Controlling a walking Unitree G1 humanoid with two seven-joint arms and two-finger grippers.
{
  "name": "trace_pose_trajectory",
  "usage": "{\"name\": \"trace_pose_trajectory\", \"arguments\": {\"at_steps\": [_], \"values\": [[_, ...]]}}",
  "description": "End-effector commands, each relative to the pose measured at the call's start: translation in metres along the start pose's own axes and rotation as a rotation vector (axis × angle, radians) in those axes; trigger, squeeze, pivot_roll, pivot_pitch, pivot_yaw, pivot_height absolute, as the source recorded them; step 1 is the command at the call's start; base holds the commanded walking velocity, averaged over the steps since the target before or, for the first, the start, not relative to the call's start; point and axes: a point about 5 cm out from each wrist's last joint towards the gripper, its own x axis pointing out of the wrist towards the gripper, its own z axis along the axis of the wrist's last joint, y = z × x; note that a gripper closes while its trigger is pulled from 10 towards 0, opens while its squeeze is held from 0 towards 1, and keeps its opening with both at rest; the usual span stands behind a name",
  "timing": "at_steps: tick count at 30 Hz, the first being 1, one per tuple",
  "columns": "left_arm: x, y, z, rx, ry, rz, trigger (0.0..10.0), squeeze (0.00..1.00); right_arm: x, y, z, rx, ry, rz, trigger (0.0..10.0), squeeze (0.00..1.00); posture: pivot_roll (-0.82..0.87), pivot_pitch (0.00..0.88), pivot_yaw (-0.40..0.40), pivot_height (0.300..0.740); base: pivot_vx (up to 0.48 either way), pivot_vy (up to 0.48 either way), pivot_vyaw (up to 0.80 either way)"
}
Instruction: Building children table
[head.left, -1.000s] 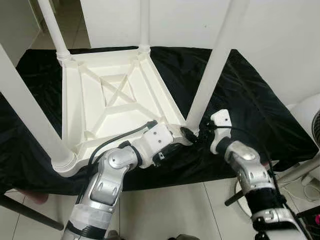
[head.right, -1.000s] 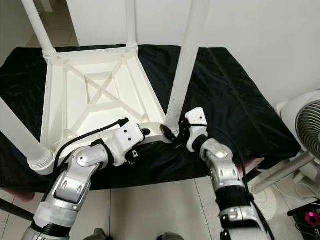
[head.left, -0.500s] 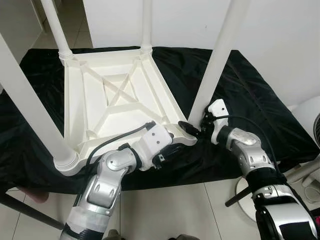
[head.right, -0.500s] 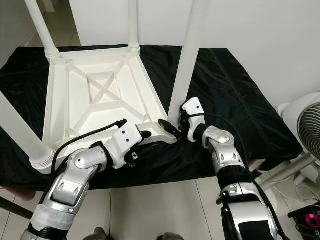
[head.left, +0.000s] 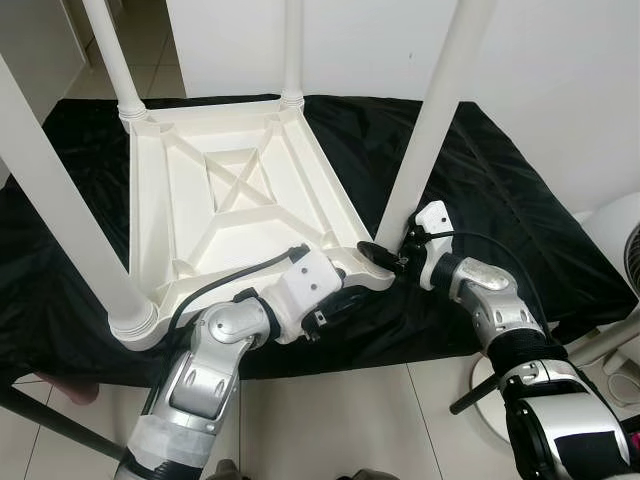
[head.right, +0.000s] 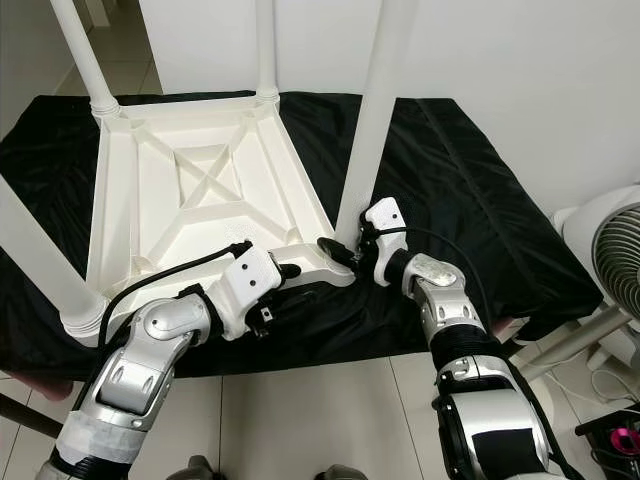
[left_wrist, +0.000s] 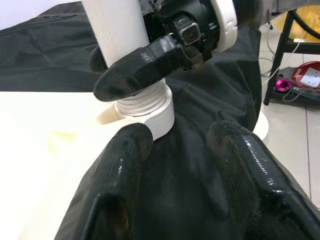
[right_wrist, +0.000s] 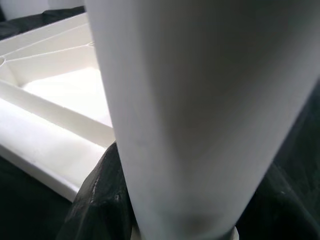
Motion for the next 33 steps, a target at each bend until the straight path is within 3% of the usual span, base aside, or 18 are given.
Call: {"name": "trace_pose_trajectory", "arguments": {"at_steps": [1,10,12,14,19,23,28,29,30,31,33], "values": [[0.000,-0.002,0.000,-0.004,0.003,0.008,10.0,0.00,-0.001,0.001,-0.007,0.055,0.012,-0.043,10.0,0.00,-0.06,0.000,-0.033,0.740,0.000,0.000,0.00],[0.003,-0.005,-0.001,-0.004,0.009,-0.008,10.0,0.00,0.012,0.014,-0.007,0.114,-0.032,-0.355,10.0,0.00,-0.07,0.000,-0.034,0.740,0.000,0.000,0.00],[0.003,-0.005,-0.001,-0.004,0.009,-0.008,10.0,0.00,0.012,0.014,-0.007,0.114,-0.032,-0.355,10.0,0.00,-0.07,0.000,-0.034,0.740,0.000,0.000,0.00],[0.001,-0.006,-0.002,-0.006,0.013,-0.011,10.0,0.00,0.014,0.023,-0.008,0.145,-0.036,-0.510,10.0,0.00,-0.07,0.000,-0.036,0.740,0.000,0.000,0.00],[0.001,-0.008,-0.003,-0.009,0.017,-0.013,10.0,0.00,0.022,0.047,-0.010,0.218,-0.018,-0.687,10.0,0.00,-0.07,0.000,-0.043,0.740,0.000,0.000,0.00],[0.001,-0.008,-0.003,-0.012,0.018,-0.016,10.0,0.00,0.030,0.060,-0.004,0.233,-0.025,-0.682,10.0,0.00,-0.07,0.000,-0.040,0.740,0.000,0.000,0.00],[0.001,-0.009,-0.003,-0.012,0.020,-0.022,10.0,0.00,0.029,0.060,0.001,0.185,-0.045,-0.657,10.0,0.00,-0.07,0.000,-0.039,0.740,0.000,0.000,0.00],[0.001,-0.009,-0.003,-0.012,0.020,-0.023,10.0,0.00,0.027,0.059,0.002,0.177,-0.051,-0.659,10.0,0.16,-0.07,0.000,-0.039,0.740,0.000,0.000,0.00],[0.001,-0.009,-0.003,-0.012,0.020,-0.023,10.0,0.00,0.027,0.059,0.002,0.177,-0.051,-0.659,10.0,0.16,-0.07,0.000,-0.039,0.740,0.000,0.000,0.00],[0.001,-0.009,-0.003,-0.012,0.020,-0.023,10.0,0.00,0.024,0.058,0.005,0.185,-0.073,-0.648,10.0,1.00,-0.07,0.000,-0.040,0.740,0.000,0.000,0.00],[0.001,-0.009,-0.003,-0.011,0.020,-0.022,10.0,0.00,0.020,0.057,0.010,0.203,-0.109,-0.625,10.0,1.00,-0.07,0.000,-0.040,0.740,0.000,0.000,0.00]]}}
